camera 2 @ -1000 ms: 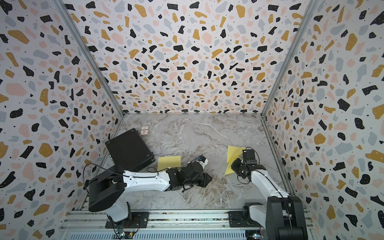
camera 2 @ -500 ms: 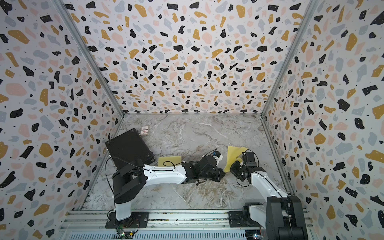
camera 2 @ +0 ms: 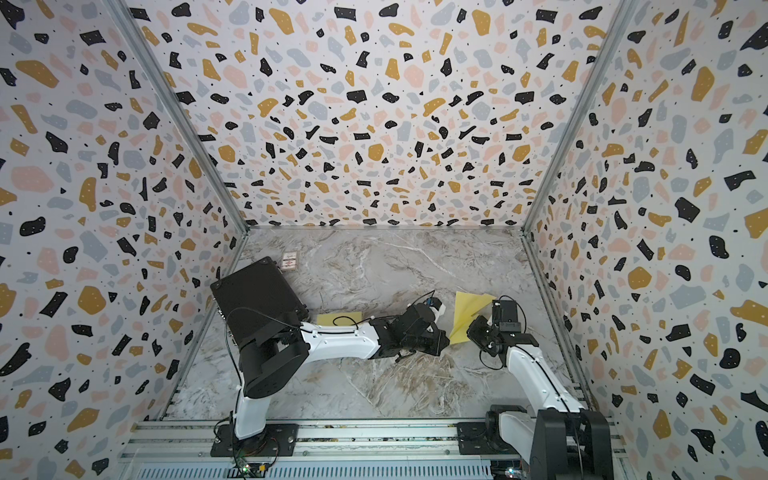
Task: Fold the square paper diagonally
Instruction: Fold the paper at the center of the board.
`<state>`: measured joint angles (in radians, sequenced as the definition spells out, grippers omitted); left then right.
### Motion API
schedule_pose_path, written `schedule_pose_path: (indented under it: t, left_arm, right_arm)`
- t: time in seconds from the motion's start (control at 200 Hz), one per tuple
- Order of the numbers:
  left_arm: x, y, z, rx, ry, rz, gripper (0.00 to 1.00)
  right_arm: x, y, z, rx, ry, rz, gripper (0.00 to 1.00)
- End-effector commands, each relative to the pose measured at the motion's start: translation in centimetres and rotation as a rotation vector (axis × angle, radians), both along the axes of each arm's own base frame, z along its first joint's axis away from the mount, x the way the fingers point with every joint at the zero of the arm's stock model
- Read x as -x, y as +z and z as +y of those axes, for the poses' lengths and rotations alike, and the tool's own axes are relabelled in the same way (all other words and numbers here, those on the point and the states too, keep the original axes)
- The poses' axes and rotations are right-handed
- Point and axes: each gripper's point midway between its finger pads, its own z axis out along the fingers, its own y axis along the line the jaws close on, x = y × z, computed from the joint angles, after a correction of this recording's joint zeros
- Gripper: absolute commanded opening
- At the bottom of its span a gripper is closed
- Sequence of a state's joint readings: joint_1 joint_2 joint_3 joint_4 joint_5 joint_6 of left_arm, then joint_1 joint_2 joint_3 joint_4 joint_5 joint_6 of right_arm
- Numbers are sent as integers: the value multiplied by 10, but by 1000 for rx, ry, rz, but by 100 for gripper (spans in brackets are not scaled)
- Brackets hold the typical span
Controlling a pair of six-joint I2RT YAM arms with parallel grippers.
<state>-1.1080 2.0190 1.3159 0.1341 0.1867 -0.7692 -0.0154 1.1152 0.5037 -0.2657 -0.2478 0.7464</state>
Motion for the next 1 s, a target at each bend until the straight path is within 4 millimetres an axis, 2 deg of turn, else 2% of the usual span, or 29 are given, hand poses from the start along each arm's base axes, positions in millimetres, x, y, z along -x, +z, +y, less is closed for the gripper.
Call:
schedule_pose_path:
  t: [0.0,0.13,0.29,0.611,0.781,0.996]
  left_arm:
    - [-2,9,-14,39,-45,-34,8]
    - [-6,2,-17,18,-43,-49,8]
    - [-14,-7,-23,-2,-42,-68,8]
    - [-25,0,-40,34,-70,-112,8]
    - [-30,-7,-44,21,-68,-108,8]
    - [-40,-20,-47,4,-50,-100,9]
  right_arm:
    - [-18,2,-3,8,34,-12,22]
    - [-28,-6,-3,0,56,8,19]
    - [-28,-16,-9,34,45,34,18]
    - [-23,-37,-10,37,46,106,17]
    - [-21,-39,-6,16,56,110,16]
    - [-15,-34,-14,73,60,100,16]
